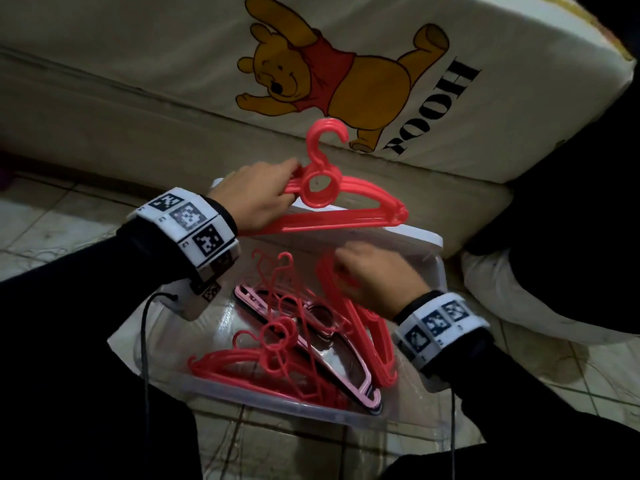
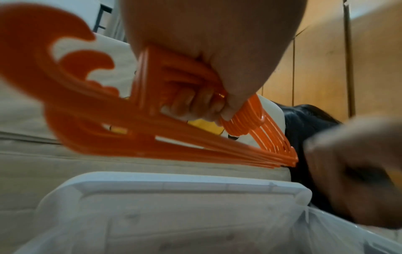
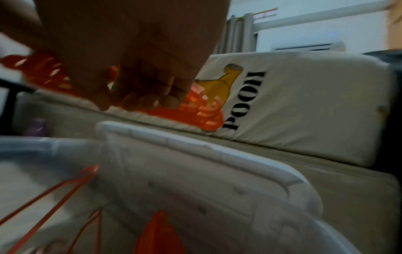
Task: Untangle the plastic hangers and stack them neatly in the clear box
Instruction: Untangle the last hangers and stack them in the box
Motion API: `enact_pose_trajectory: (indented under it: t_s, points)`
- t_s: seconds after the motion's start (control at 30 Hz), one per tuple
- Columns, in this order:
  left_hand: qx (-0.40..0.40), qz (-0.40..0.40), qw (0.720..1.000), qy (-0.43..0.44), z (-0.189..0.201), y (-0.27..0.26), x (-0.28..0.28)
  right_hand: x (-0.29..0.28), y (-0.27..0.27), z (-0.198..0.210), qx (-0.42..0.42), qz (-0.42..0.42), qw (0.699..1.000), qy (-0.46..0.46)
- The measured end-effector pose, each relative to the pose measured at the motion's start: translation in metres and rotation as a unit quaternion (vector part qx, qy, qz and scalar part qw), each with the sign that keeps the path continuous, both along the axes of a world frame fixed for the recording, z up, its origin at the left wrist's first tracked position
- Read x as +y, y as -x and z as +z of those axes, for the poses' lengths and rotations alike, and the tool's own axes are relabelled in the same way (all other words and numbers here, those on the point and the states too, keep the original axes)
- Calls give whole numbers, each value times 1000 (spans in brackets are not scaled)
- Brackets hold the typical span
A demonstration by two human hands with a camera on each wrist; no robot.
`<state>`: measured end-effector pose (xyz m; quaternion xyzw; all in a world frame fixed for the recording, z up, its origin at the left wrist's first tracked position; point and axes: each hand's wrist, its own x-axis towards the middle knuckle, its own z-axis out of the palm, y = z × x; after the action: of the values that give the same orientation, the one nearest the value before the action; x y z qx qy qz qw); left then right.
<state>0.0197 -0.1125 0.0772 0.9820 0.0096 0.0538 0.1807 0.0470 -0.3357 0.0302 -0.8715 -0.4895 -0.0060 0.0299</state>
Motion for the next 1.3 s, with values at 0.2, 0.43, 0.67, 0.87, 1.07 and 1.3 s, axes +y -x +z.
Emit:
enact_pose_trajectory:
  t_s: [0.2,0.43,0.67,0.87,1.07,1.3]
  points:
    - [-3,6,998,65,-2,0,-7,33,35,-57,57,157,971,169]
    - [11,32,998,57,-4,-3,-2,46,65,-98,57,176,958,217]
    - [0,48,998,34,-8,-6,-3,59,63,-108,14,155,962,223]
    - [16,38,998,52,-9,-7,-5,67,64,-113,-1,152,961,230]
    - [-6,38,998,55,-8,-6,-6,66,64,-108,-30,218,943,248]
    - [-16,37,997,60,-6,-5,-8,67,65,-104,2,143,951,273]
